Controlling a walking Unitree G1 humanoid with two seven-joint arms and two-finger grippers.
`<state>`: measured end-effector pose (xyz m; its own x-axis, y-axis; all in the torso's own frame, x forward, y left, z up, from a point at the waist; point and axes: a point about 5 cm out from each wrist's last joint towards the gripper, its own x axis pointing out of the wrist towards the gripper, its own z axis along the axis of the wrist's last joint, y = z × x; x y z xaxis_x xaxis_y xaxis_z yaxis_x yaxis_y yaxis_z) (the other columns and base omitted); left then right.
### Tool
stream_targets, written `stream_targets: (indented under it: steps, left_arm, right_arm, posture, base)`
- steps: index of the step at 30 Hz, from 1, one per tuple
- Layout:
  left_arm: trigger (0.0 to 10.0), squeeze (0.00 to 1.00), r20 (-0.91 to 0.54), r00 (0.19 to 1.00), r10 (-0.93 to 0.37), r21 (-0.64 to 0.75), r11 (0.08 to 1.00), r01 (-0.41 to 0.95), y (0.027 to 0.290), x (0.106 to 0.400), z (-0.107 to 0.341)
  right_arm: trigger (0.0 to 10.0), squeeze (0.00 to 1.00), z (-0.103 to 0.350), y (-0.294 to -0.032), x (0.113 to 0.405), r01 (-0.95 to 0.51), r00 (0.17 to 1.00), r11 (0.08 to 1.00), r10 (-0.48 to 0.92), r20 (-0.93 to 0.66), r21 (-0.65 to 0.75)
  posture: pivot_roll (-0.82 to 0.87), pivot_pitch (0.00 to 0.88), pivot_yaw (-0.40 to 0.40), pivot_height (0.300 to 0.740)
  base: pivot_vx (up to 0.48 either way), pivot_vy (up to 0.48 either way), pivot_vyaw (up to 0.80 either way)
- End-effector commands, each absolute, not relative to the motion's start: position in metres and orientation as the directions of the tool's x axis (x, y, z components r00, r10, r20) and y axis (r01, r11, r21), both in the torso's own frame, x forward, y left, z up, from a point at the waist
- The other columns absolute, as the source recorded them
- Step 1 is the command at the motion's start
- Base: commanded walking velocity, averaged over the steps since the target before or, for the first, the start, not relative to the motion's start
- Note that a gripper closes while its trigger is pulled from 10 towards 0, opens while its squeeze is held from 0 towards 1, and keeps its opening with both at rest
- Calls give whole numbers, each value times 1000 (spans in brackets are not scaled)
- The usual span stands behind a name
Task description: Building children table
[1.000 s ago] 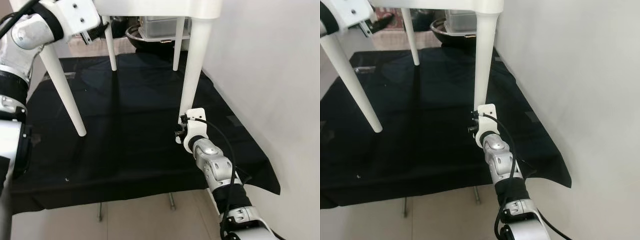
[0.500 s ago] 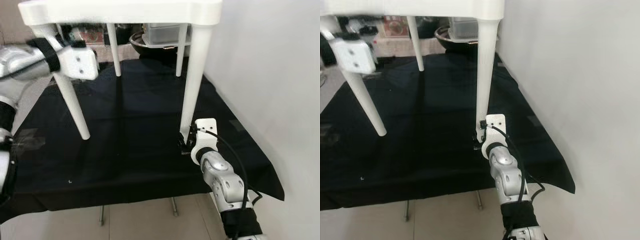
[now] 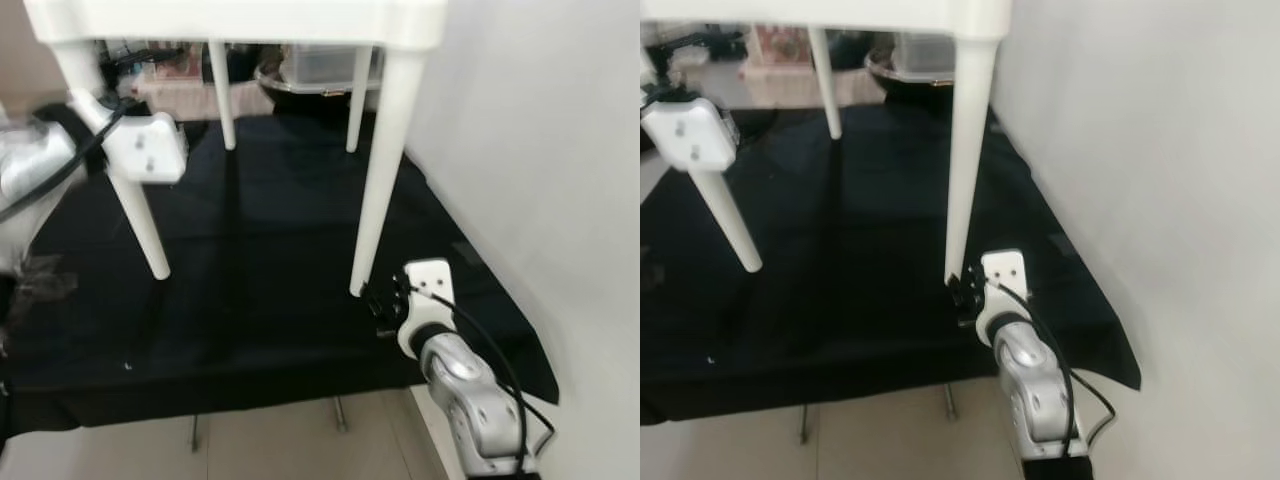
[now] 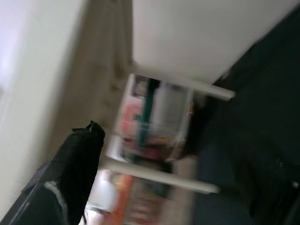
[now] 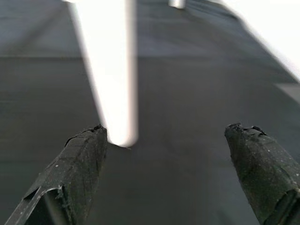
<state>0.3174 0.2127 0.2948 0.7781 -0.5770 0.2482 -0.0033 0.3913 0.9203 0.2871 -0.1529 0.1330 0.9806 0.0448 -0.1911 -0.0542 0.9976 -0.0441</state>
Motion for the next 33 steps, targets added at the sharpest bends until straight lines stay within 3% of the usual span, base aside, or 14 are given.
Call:
stream_targets:
  steps: [1,2,4,8,9,10,12,15,26,33]
  left_arm:
    - [10000,0,249,811,-529,848,523,81,206,309,269]
    - [10000,0,249,811,-529,848,523,81,206,309,269]
    - [10000,0,246,869,-429,727,674,127,196,296,230]
    - [10000,0,239,894,-379,690,714,118,193,292,217]
    - [10000,0,225,923,-311,630,769,105,190,288,200]
    - [10000,0,158,959,-236,566,817,108,185,281,175]
    - [10000,0,158,959,-236,566,817,108,185,281,175]
    - [10000,0,-22,990,-137,347,928,136,168,251,130]
    - [10000,0,-127,992,-5,265,963,39,173,231,123]
    - [10000,0,-146,989,2,241,970,33,164,227,123]
  right_arm:
    - [10000,1000,134,-160,282,-5,980,999,-5,-198,-51]
    - [10000,1000,134,-160,282,-5,980,999,-5,-198,-51]
    - [10000,1000,134,-164,276,10,978,998,-22,-207,-57]
    - [10000,976,134,-165,274,14,977,998,-27,-209,-63]
    - [10000,0,133,-166,273,26,976,996,-42,-212,-80]
    - [10000,0,132,-167,272,33,976,995,-51,-212,-91]
    - [10000,0,132,-167,272,33,976,995,-51,-212,-91]
    - [10000,0,138,-167,270,47,983,992,-67,-168,-117]
    - [10000,0,140,-154,264,-20,990,987,-2,-140,-158]
    - [10000,0,142,-155,263,-48,991,982,23,-134,-184]
  posture:
    - [-19,0,-36,740]
    - [-19,0,-36,740]
    - [-13,0,-38,740]
    - [-11,0,-40,740]
    - [-4,0,-46,740]
    - [-5,0,-40,740]
    - [-5,0,-40,740]
    - [-11,0,-32,740]
    - [-8,0,-26,740]
    - [-18,0,-28,740]
  base:
    - [0,0,0]
    - [0,0,0]
    - [0,0,0]
    - [0,0,0]
    - [0,0,0]
    - [0,0,0]
    - [0,0,0]
    - [0,0,0]
    - [0,0,0]
    - [-312,0,229]
